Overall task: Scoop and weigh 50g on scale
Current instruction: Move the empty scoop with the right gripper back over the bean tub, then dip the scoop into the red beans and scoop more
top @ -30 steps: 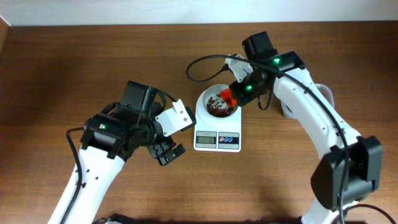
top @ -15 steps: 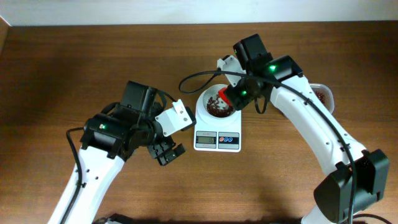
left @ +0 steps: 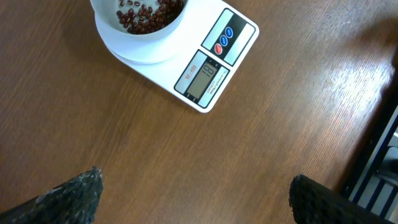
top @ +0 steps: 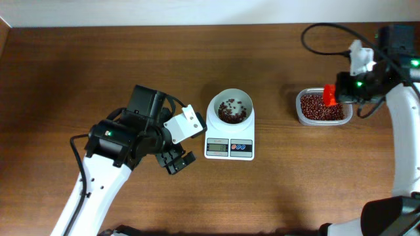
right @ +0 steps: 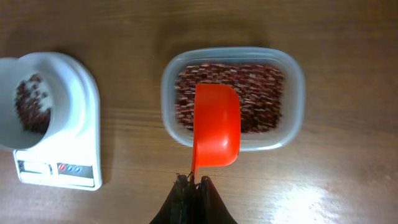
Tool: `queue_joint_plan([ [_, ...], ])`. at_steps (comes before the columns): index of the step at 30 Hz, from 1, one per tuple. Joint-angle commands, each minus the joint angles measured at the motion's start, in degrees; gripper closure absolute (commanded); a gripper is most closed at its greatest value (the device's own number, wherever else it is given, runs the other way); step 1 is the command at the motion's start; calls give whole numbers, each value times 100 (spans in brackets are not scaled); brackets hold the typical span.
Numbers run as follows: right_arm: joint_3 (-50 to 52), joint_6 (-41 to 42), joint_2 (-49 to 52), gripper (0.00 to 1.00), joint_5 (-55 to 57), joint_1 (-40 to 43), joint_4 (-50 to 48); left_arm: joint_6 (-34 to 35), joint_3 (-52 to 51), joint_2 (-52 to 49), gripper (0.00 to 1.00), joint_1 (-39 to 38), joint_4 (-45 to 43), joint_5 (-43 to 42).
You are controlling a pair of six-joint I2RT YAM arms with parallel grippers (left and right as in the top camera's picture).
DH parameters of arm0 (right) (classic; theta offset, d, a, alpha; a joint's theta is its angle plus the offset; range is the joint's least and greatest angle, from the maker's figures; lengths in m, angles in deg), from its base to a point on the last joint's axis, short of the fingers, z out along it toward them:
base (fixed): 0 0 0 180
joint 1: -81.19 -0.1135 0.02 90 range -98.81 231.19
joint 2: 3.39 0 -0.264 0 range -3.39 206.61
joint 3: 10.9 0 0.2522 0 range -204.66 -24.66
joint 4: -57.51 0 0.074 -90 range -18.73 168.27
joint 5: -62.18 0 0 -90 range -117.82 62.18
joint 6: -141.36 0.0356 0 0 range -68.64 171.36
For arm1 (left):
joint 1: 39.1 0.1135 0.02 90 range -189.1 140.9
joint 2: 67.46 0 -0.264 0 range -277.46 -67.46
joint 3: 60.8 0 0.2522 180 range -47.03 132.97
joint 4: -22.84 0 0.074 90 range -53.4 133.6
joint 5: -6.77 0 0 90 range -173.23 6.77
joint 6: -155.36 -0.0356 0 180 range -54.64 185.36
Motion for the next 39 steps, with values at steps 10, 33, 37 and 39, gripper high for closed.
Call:
queue_joint_plan([
  [10, -42, -157, 798, 96, 315, 339, -168, -92, 105, -7, 1, 31, -9, -81],
  [33, -11, -503, 1303, 96, 597, 334, -409, -92, 105, -7, 1, 31, -7, -81],
  [37, 85, -501, 1668, 96, 544, 332, -525, -92, 105, -7, 1, 31, -9, -81],
  [39, 85, -503, 1829, 96, 103, 334, -579, -92, 105, -7, 1, 31, -9, -81],
])
